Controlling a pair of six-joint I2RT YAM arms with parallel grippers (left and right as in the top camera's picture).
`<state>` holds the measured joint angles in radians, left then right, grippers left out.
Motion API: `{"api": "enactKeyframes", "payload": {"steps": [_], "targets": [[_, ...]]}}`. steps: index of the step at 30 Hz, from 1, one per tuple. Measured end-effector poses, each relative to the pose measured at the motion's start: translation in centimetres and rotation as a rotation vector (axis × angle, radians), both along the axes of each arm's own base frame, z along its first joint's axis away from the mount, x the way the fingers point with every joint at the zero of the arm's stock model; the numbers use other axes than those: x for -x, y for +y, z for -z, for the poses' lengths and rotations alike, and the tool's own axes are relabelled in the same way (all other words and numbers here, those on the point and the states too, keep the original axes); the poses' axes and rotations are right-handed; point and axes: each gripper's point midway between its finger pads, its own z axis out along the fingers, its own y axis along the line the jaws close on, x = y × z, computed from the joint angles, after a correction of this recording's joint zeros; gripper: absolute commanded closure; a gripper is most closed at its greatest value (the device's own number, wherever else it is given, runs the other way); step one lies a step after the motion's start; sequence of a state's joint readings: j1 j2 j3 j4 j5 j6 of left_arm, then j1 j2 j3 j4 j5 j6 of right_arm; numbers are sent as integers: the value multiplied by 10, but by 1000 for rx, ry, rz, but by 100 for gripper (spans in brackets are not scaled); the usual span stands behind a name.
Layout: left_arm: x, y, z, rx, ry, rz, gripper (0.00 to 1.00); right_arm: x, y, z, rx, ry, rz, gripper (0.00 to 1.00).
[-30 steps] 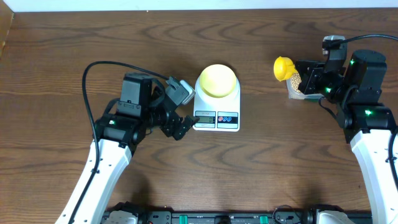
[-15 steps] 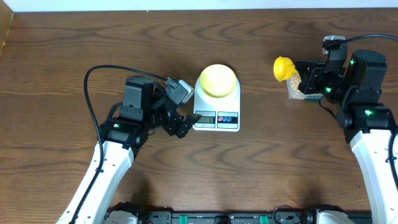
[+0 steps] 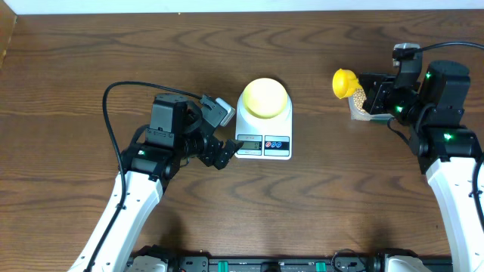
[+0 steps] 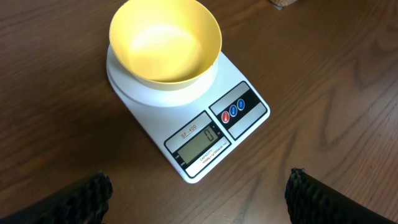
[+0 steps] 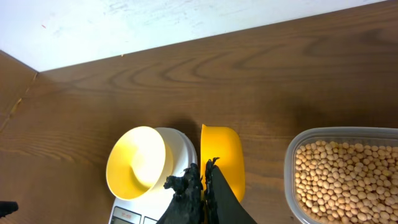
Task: Scoop item into bowl and weigh 50g on scale
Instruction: 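Lower the yellow scoop into the soybean tub with the right gripper, then drag the scoop through the soybeans with the right gripper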
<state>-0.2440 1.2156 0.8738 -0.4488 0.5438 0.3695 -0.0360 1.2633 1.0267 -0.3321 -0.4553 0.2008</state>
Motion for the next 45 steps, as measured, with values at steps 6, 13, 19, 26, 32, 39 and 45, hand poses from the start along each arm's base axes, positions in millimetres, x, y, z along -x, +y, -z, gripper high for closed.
{"api": "enactKeyframes", "payload": {"steps": [6,13,19,26,32,39,45], "targets": [[0,0,0,0,0,0,9,-1,0,-2,0,-12,0,99],[0,0,0,0,0,0,9,-2,-1,-3,9,-18,-4,99],[0,0,0,0,0,0,9,-3,-13,-2,35,-30,11,99],[0,0,0,0,-2,0,9,2,-34,6,77,5,38,99],[0,0,0,0,-2,0,9,2,-64,2,162,8,98,99],[0,0,0,1,-3,0,9,5,-99,11,299,41,201,99],[0,0,0,0,-3,0,9,7,-122,16,401,70,288,99]]}}
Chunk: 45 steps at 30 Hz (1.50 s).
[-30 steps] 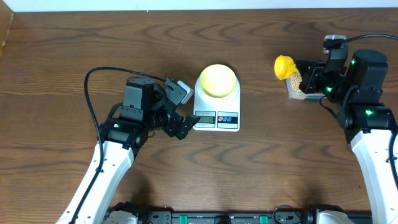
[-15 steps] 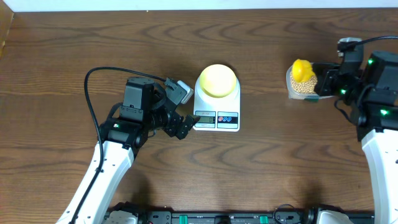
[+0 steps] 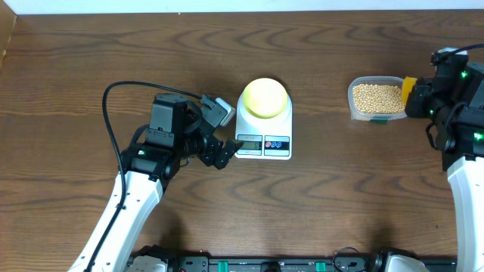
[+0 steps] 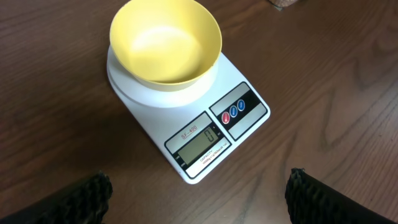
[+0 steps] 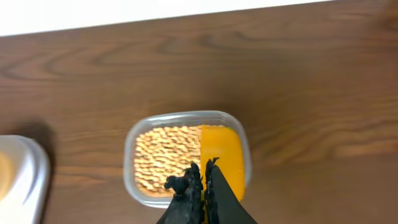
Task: Scoop item into bowl and weigh 50g on scale
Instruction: 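Drag the scoop through the soybeans with the right gripper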
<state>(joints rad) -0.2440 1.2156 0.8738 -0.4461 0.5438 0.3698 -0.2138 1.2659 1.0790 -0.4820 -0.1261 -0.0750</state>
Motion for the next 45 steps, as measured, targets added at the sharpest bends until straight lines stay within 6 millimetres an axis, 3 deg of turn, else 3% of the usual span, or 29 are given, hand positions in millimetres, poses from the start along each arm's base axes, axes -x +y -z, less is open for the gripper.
{"api": "enactKeyframes", "payload": {"steps": [12,30,45], "targets": [[0,0,0,0,0,0,9,-9,-7,57,14,164,-5,99],[0,0,0,0,0,0,9,-24,-9,94,-6,226,-11,99],[0,0,0,0,0,0,9,-26,10,93,-87,212,-89,99]]}}
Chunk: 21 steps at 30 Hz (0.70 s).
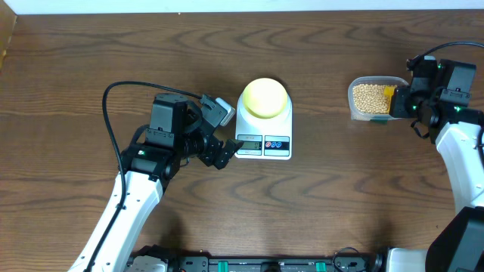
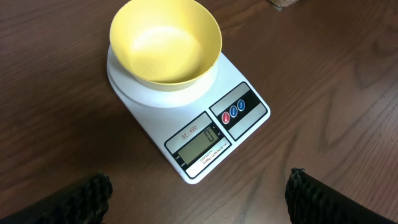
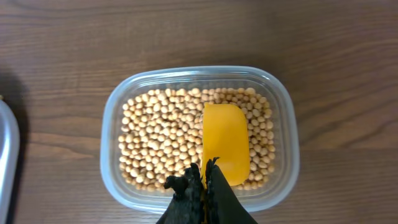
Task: Scoop item into bowl and weigh 50g on scale
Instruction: 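Drag the scoop through the soybeans with the right gripper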
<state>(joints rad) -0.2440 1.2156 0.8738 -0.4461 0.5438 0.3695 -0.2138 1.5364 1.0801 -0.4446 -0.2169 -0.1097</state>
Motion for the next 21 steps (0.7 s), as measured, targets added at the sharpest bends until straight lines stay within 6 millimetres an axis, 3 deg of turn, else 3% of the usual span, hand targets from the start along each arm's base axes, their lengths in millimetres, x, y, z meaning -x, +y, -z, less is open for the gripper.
{"api": "enactKeyframes", "payload": {"steps": [21], "targets": [[0,0,0,0,0,0,9,-2,22,5,-106,0,-81,99]]}}
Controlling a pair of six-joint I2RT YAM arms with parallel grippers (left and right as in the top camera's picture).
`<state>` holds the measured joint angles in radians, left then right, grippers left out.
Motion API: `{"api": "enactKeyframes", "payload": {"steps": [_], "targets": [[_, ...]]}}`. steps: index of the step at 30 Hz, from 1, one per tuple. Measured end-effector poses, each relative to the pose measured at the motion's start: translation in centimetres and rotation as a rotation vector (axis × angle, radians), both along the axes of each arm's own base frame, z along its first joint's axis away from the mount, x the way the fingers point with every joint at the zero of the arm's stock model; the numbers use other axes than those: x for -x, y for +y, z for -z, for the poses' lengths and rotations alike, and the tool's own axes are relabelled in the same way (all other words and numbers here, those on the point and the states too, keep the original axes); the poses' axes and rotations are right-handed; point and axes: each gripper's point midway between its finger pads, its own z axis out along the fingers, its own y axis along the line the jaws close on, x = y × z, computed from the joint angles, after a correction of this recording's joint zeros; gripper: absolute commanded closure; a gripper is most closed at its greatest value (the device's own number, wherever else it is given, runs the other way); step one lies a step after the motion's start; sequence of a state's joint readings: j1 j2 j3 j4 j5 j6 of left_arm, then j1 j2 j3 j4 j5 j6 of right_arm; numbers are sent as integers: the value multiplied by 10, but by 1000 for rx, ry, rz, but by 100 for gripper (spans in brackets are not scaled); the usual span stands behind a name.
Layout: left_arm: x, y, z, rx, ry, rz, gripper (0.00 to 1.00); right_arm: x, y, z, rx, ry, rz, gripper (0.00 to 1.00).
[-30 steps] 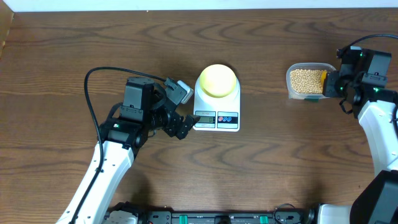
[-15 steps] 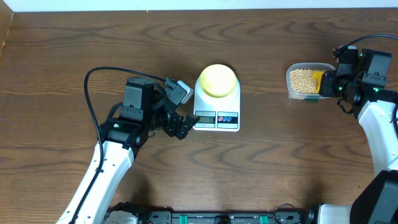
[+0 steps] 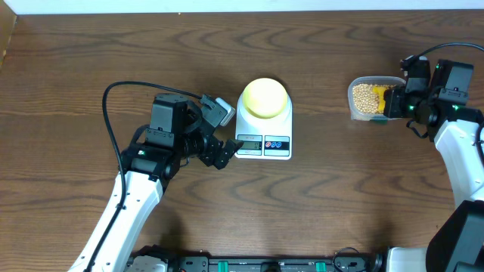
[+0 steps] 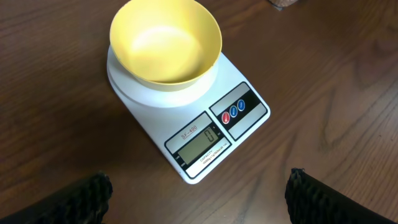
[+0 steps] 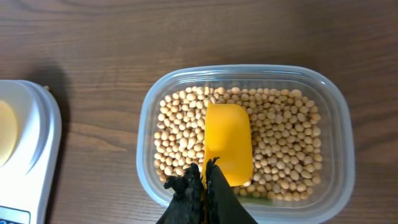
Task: Scoop item into bowl and weigh 50g on scale
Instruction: 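Drag the scoop through the soybeans with the right gripper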
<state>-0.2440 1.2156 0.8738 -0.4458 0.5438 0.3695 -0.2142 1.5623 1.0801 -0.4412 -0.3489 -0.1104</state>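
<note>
A yellow bowl (image 3: 265, 97) stands empty on the white scale (image 3: 263, 140), whose display (image 4: 203, 142) reads 0. At the far right a clear tub of soybeans (image 5: 245, 143) sits on the table. My right gripper (image 5: 205, 177) is shut on the handle of an orange scoop (image 5: 227, 140), whose blade lies down among the beans. The tub (image 3: 369, 97) shows in the overhead view with the scoop (image 3: 379, 98) in it. My left gripper (image 4: 198, 193) hangs open near the scale's front, holding nothing.
The wooden table (image 3: 340, 196) stretches around the scale. A black cable (image 3: 113, 113) loops from the left arm. The table's far edge meets a white wall behind the tub.
The right gripper has shifted a little to the left over the tub, so the scoop now lies nearer the tub's middle. The left arm has not moved.
The right gripper held the orange scoop in the air between the scale and the tub. Then it was over the tub's right part. Then the scoop lay down among the beans, and now it lies nearer the middle. The bowl stays empty, the display at 0.
</note>
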Motion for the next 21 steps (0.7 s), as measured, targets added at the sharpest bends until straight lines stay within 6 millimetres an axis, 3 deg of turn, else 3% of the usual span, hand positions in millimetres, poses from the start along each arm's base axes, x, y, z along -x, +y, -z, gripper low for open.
{"api": "enactKeyframes", "payload": {"steps": [21], "targets": [[0,0,0,0,0,0,9,0,16,5,-129,10,-58,99]]}}
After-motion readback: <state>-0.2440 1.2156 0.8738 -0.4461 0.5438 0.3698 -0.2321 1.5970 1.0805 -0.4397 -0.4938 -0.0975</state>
